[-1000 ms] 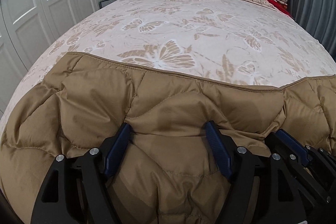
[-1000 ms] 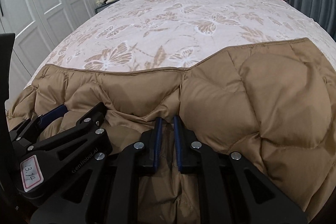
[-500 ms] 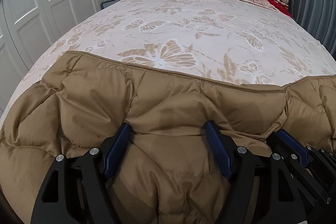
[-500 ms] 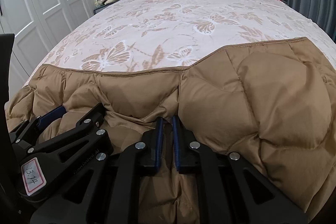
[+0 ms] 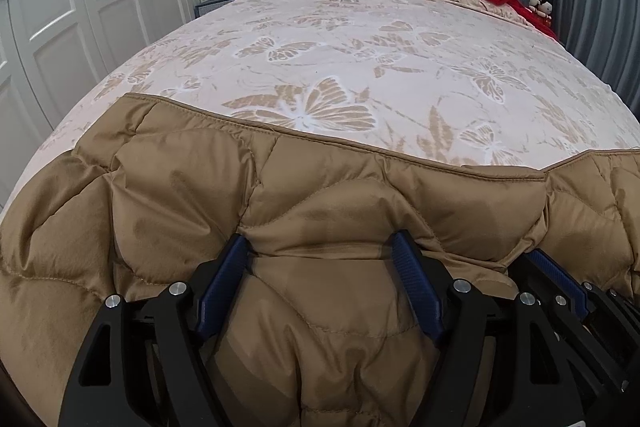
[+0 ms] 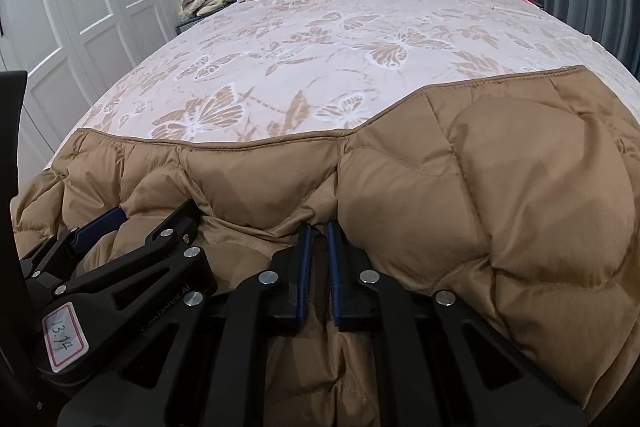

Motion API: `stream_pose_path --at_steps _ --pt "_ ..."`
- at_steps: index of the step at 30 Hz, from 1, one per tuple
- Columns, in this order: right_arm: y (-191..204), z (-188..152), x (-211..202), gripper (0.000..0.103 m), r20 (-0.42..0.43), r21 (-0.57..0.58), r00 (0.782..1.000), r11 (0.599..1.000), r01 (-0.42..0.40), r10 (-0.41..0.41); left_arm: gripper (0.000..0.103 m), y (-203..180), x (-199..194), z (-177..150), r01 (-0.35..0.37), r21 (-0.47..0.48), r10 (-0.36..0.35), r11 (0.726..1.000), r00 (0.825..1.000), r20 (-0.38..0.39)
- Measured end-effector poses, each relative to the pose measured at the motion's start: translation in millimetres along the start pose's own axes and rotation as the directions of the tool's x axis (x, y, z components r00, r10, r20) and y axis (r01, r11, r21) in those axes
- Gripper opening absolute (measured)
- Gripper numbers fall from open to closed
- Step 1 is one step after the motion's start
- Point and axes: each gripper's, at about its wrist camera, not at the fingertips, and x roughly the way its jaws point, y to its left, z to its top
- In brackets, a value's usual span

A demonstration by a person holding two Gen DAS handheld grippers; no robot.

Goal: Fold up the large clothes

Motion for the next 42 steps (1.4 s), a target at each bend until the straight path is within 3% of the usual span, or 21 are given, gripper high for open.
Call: stream_pose_path --at_steps 4,6,10,14,18,22,25,28,31,34,37,40,42 --pt "-0.8 9.1 -5.6 0.007 -0.05 0.001 0.999 1.0 -0.017 0.017 0.075 6.1 -6.0 8.7 0.04 -0.001 -0.04 0.999 0.998 -0.056" --pt "-1.2 15.1 -19.7 0.009 -0.085 0.014 0.996 1.0 -0.012 0.013 0.076 26.5 -29.1 11.7 0.126 -0.05 -0.13 0.991 0.987 -0.092" --pt "-1.9 -1.8 -92.9 0.013 -0.044 0.045 0.991 0.991 -0.122 0.124 0.076 73.8 -89.0 -12.6 0.208 -0.162 -0.215 0.965 0.976 -0.027" --pt "12.3 -35.9 -128.4 0.013 -0.067 0.049 0.983 0.985 -0.167 0.17 0.076 125.5 -134.5 -53.4 0.176 -0.267 -0.19 0.948 0.981 -0.028" --pt "32.9 -63.0 -129.4 0.013 -0.117 0.022 0.977 0.984 -0.176 0.177 0.076 169.9 -165.4 -87.8 0.139 -0.376 -0.156 0.916 0.988 -0.017" --pt "45.9 -79.8 -114.6 0.013 -0.137 -0.038 0.984 0.992 -0.121 0.115 0.076 207.2 -170.2 -115.0 0.131 -0.479 -0.18 0.868 0.982 -0.057" --pt "46.1 -82.6 -107.0 0.013 -0.145 -0.045 0.984 0.993 -0.112 0.104 0.076 223.1 -156.2 -134.8 0.117 -0.565 -0.21 0.817 0.972 -0.102" --pt "45.9 -87.4 -101.0 0.013 -0.142 -0.07 0.985 0.992 -0.109 0.098 0.076 225.5 -141.5 -145.3 0.172 -0.627 -0.298 0.76 0.949 -0.101" --pt "43.2 -90.3 -97.2 0.012 -0.137 -0.07 0.985 0.991 -0.116 0.106 0.077 220.7 -125.2 -146.9 0.25 -0.69 -0.398 0.679 0.915 -0.061" --pt "40.5 -91.9 -94.2 0.011 -0.134 -0.054 0.985 0.991 -0.121 0.113 0.077 214.1 -114.8 -143.8 0.283 -0.72 -0.437 0.634 0.899 -0.032" --pt "41.7 -93.3 -93.7 0.011 -0.127 -0.06 0.986 0.992 -0.114 0.106 0.078 207.1 -108.2 -137.3 0.298 -0.715 -0.443 0.633 0.896 -0.018" --pt "42.1 -95.1 -93.2 0.011 -0.121 -0.058 0.987 0.992 -0.11 0.102 0.076 198.9 -106.5 -129.3 0.277 -0.686 -0.414 0.673 0.909 -0.039" --pt "42.3 -95.7 -93.5 0.011 -0.121 -0.056 0.988 0.993 -0.108 0.101 0.051 195.8 -113.3 -122.6 0.292 -0.67 -0.413 0.682 0.91 -0.024"
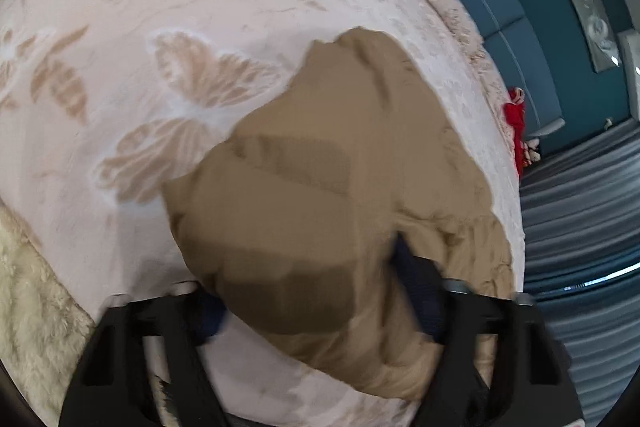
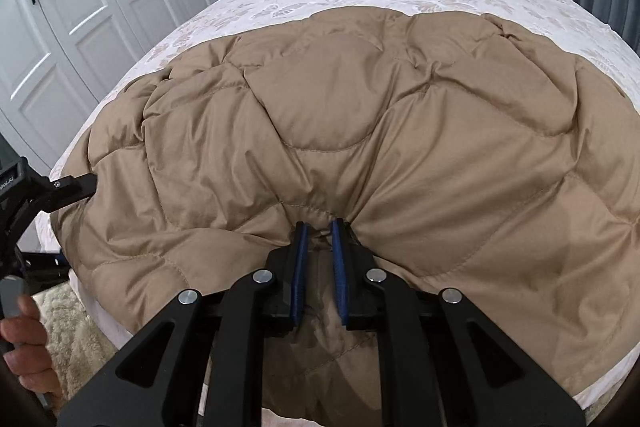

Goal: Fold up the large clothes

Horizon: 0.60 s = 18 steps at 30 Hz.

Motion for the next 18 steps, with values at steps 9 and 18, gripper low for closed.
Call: stream_pose_path --at_steps 9,18 --pt "-6.9 7.9 -6.2 0.012 -0.052 0.148 0.995 0.987 -0.071 0.079 0.013 -79.1 -83.9 -12.5 0.105 0.259 -0.137 0.96 0.984 0.11" --pt "35.5 11.9 2.5 0.013 -0.138 0.09 0.986 0.993 -0.079 0.091 0.013 -132.1 -95.7 -33.7 -0.036 0.474 -0.058 0.88 0.982 0.182"
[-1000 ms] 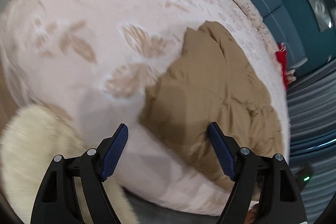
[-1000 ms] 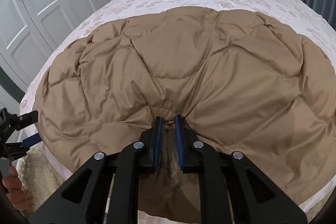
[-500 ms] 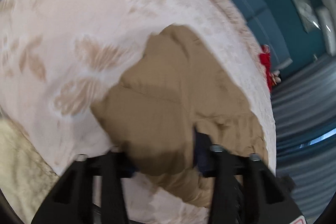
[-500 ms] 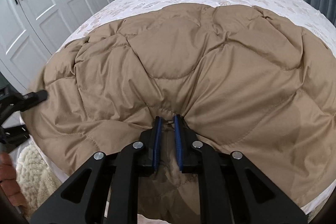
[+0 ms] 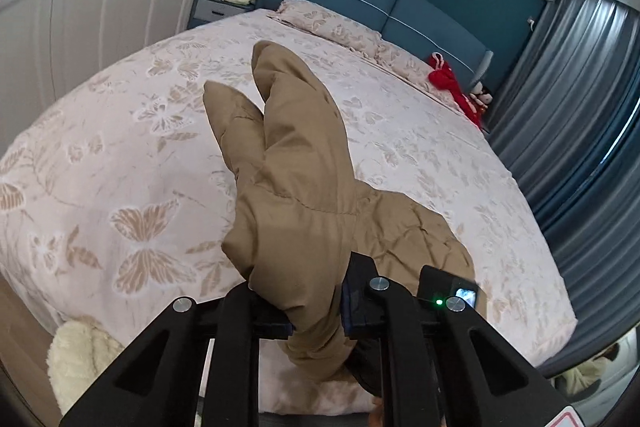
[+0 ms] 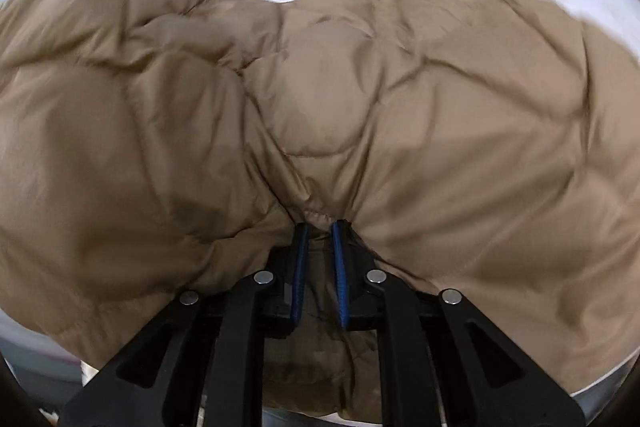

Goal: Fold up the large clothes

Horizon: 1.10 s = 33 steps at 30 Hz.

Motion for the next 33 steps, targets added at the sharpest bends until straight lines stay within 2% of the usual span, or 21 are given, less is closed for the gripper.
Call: stream_pose_path --at_steps 4,7,9,13,14,16,18,20,22,23,25,27,30,31,33 --pt "-18.0 -3.1 -48.0 0.012 0.006 -0.004 0.998 0.998 -0.058 0.058 0.013 5.0 -5.3 6.9 0.006 -0.004 -0.006 1.0 1.0 0.003" --pt "-52.1 -23.3 -71.9 0.012 -0.009 0.084 0.995 0.992 -0.099 0.1 0.013 13.1 -9.5 5.7 0.005 -0.026 -0.005 1.0 1.0 0.001" --pt "-64.3 -37.2 -62.5 0.011 -0.055 0.153 0.984 0.975 -0.161 0.171 0.013 15.8 -12.0 5.5 0.015 -0.035 -0.015 0.999 1.0 0.002" --pt "-57.4 -44.6 -28.9 0.004 -0.081 0.172 0.974 0.966 -0.194 0.211 0.012 6.5 -23.0 6.4 0.052 -0.031 -0.052 0.998 0.999 -0.009" --pt "-55.5 -44.3 -20.5 0.003 -0.095 0.188 0.965 0.957 -0.222 0.243 0.012 -0.1 -27.9 6.4 0.06 -0.01 -0.06 0.998 0.998 -0.005" --pt "-47.3 -42.3 -2.4 0.001 -0.119 0.215 0.935 0.928 -0.304 0.334 0.012 -15.9 -36.2 6.9 0.074 0.04 -0.074 0.996 0.997 0.008" --pt "-34.7 -42.7 8.6 0.0 -0.118 0.205 0.919 0.914 -0.349 0.377 0.012 -38.0 -35.9 7.9 0.101 0.085 -0.101 0.991 0.995 -0.005" --pt "-32.7 -44.4 4.6 0.0 -0.098 0.208 0.928 0.92 -0.333 0.358 0.012 -64.2 -24.7 3.8 0.148 0.128 -0.145 0.981 0.989 -0.035" --pt "-42.7 -49.0 -8.8 0.002 -0.104 0.242 0.929 0.915 -0.323 0.355 0.012 -84.7 -14.4 -0.5 0.197 0.166 -0.188 0.966 0.98 -0.071" --pt "-52.5 -50.2 -19.9 0.002 -0.105 0.258 0.93 0.912 -0.317 0.353 0.012 -98.9 -4.4 -5.7 0.231 0.185 -0.214 0.955 0.971 -0.111" --pt "-80.6 -49.7 -53.5 0.003 -0.078 0.268 0.949 0.924 -0.274 0.304 0.012 -118.9 13.9 -17.1 0.272 0.204 -0.238 0.941 0.955 -0.177" --pt "-112.2 -49.0 -86.0 0.003 -0.026 0.291 0.968 0.928 -0.233 0.251 0.012 -130.4 27.8 -29.1 0.29 0.213 -0.242 0.933 0.944 -0.223" --pt "-164.8 -50.5 -130.5 0.003 0.054 0.373 0.982 0.908 -0.188 0.181 0.012 -145.5 52.3 -49.5 0.307 0.204 -0.24 0.93 0.924 -0.297" --pt "-180.6 -51.2 -145.4 0.003 0.072 0.382 0.988 0.911 -0.153 0.136 0.012 -150.8 59.0 -56.4 0.309 0.207 -0.235 0.928 0.919 -0.317" --pt "-191.8 -49.2 -160.7 0.003 0.09 0.369 0.993 0.923 -0.106 0.078 0.012 -163.3 72.4 -72.7 0.305 0.233 -0.21 0.923 0.91 -0.356"
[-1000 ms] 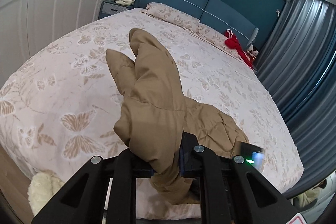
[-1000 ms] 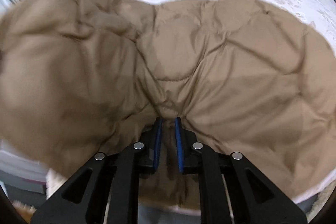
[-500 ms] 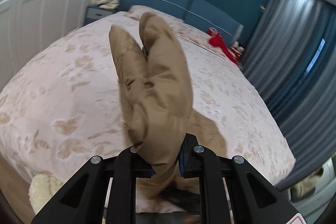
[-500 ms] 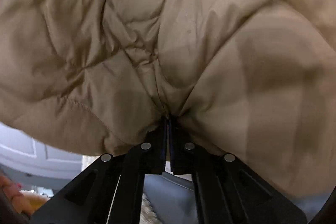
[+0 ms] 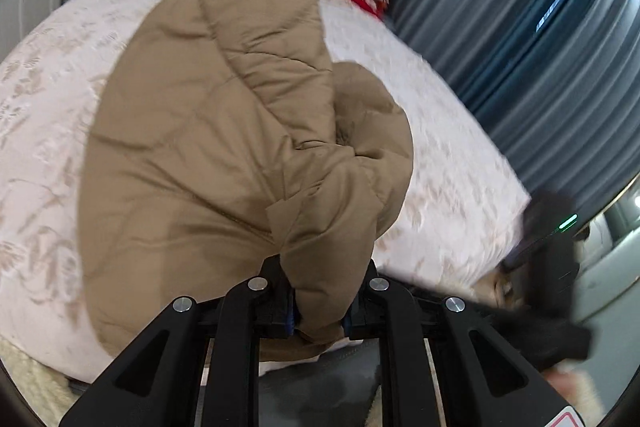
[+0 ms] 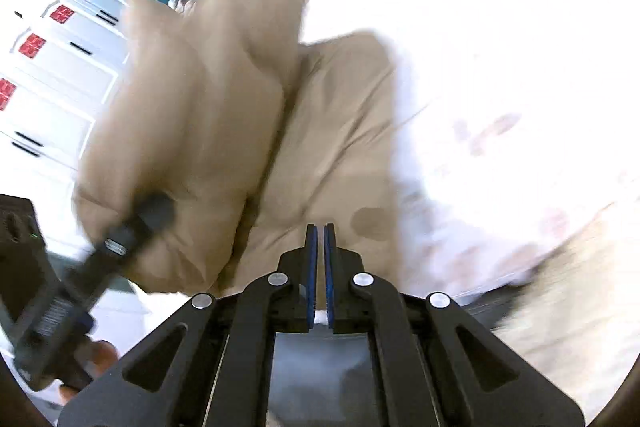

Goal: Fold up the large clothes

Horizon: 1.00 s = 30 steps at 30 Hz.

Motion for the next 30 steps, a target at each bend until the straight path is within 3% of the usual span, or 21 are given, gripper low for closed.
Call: stream_pose_path --at_steps 6,12,17,18,19,20,22,23,24,27,30 --pt "-7.0 17.0 -47.0 0.004 0.113 -0.071 0.992 0.995 0.068 -0.059 0.013 -18.5 44.0 -10.1 -0.037 0.042 0.04 0.998 0.996 -0.083" --pt "-5.7 13.5 -50.5 0.004 0.125 -0.06 0.991 0.996 0.061 -0.053 0.02 -31.8 74.1 -17.4 -0.073 0.077 0.084 0.994 0.986 -0.147" --pt "-3.2 13.8 -61.7 0.006 0.121 -0.058 0.992 0.997 0.054 -0.046 0.026 -37.0 50.1 -9.5 -0.084 0.064 0.094 0.994 0.981 -0.172" --pt "-0.8 12.8 -66.2 0.014 0.124 -0.063 0.991 0.997 0.054 -0.046 0.031 -38.2 38.3 -2.3 -0.068 0.057 0.077 0.996 0.979 -0.187" --pt "1.5 15.7 -68.0 0.026 0.131 -0.069 0.99 0.996 0.053 -0.044 0.032 -41.0 31.4 1.0 -0.063 0.055 0.072 0.997 0.981 -0.183" --pt "3.0 16.6 -71.0 0.03 0.138 -0.071 0.99 0.996 0.051 -0.041 0.036 -40.7 13.9 4.9 -0.053 0.048 0.061 0.997 0.984 -0.167" --pt "7.8 19.6 -76.4 0.034 0.153 -0.077 0.988 0.996 0.035 -0.023 0.06 -33.6 -18.3 13.3 0.019 -0.011 -0.02 1.0 0.992 -0.127" --pt "10.5 21.2 -77.2 0.035 0.156 -0.08 0.988 0.996 0.026 -0.013 0.078 -28.5 -30.3 16.4 0.062 -0.049 -0.067 0.997 0.993 -0.098" --pt "13.4 22.5 -77.1 0.036 0.158 -0.083 0.987 0.996 0.017 -0.004 0.085 -21.8 -45.4 20.3 0.103 -0.091 -0.108 0.99 0.993 -0.051" --pt "20.7 29.4 -69.6 0.037 0.159 -0.086 0.987 0.996 0.003 0.011 0.085 -10.1 -69.8 32.0 0.071 -0.109 -0.07 0.991 0.997 0.008" --pt "18.9 35.4 -65.0 0.041 0.149 -0.037 0.989 0.999 -0.019 0.024 0.085 10.8 -91.8 46.7 -0.028 -0.122 0.039 0.992 0.995 0.089"
